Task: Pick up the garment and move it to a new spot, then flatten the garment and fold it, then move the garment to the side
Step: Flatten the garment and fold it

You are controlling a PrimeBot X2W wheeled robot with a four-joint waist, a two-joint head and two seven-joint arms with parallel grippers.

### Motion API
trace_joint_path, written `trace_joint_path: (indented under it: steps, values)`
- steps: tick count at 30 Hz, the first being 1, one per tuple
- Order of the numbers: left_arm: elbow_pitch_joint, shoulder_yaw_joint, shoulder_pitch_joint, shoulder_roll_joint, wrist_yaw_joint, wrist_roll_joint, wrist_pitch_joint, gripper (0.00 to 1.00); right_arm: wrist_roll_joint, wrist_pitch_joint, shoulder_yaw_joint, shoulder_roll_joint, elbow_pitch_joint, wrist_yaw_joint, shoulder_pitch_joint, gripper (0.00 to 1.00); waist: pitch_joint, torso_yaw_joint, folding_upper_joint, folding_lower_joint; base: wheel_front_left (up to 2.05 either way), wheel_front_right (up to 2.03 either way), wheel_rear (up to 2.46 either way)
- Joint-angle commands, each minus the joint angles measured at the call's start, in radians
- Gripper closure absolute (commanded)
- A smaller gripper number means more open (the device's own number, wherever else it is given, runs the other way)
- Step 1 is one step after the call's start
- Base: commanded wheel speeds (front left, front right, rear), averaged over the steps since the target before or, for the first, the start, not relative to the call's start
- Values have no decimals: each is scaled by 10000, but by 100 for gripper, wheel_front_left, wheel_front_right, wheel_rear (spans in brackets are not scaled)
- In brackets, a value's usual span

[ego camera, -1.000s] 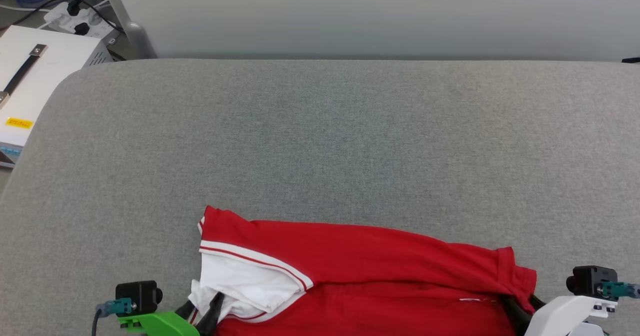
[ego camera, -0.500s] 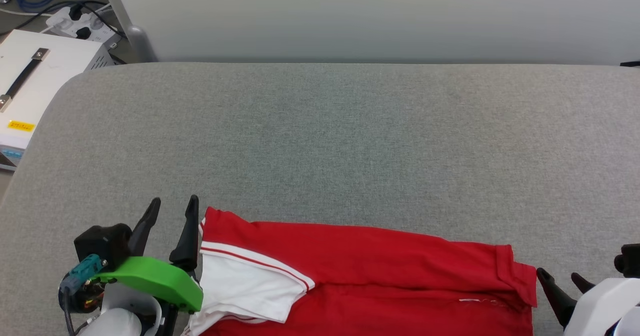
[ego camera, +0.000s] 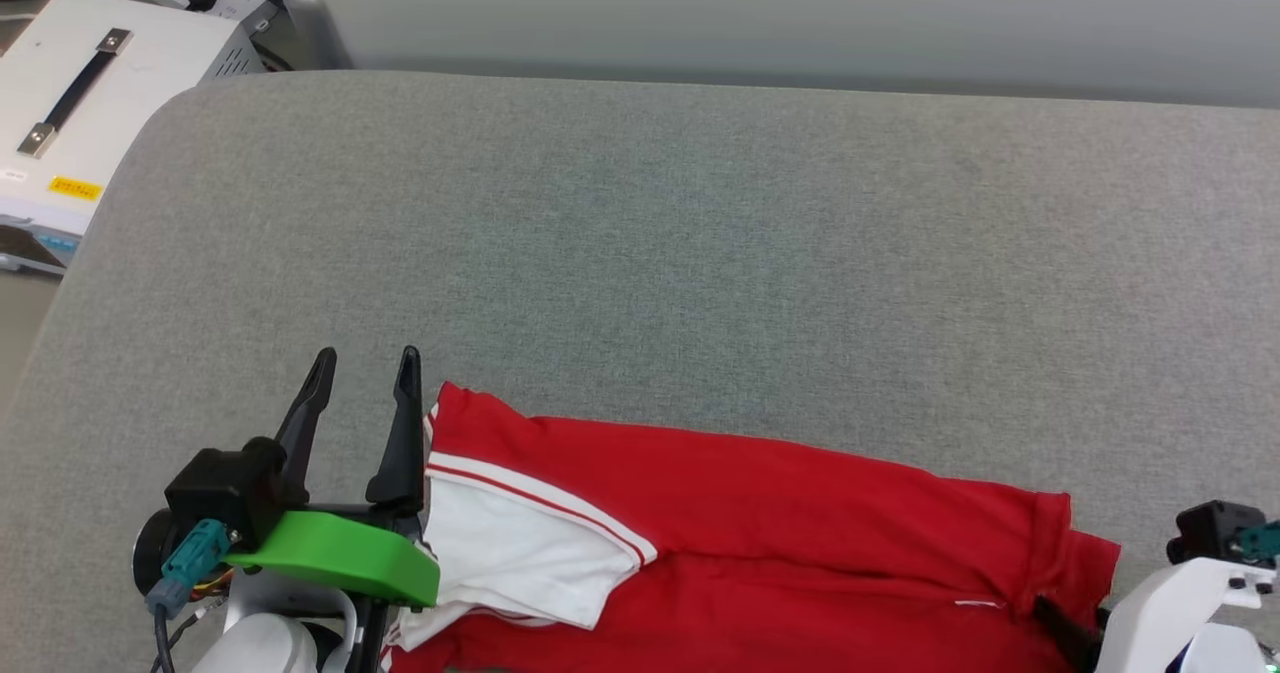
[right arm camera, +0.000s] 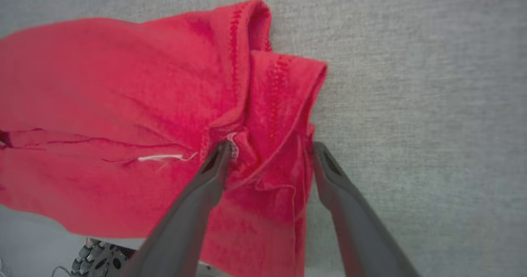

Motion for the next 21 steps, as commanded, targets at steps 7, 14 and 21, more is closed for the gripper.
trace_joint_path:
  steps: [7,14,21]
  values:
    - [311,225,110,-244,-307,241,-58,0,401,480,569,211,1276,-6,53,78,297,240,0,0,0,0,0]
    - [572,319,169,-303,-438,378,-58,0,408,383,689,168,1253,-6,-270,100,77,116,0,0,0,0,0]
    - [678,333,335,-199,-423,467,-58,0,524,594,360,-168,874,-6,-668,100,-295,-106,0,0,0,0,0]
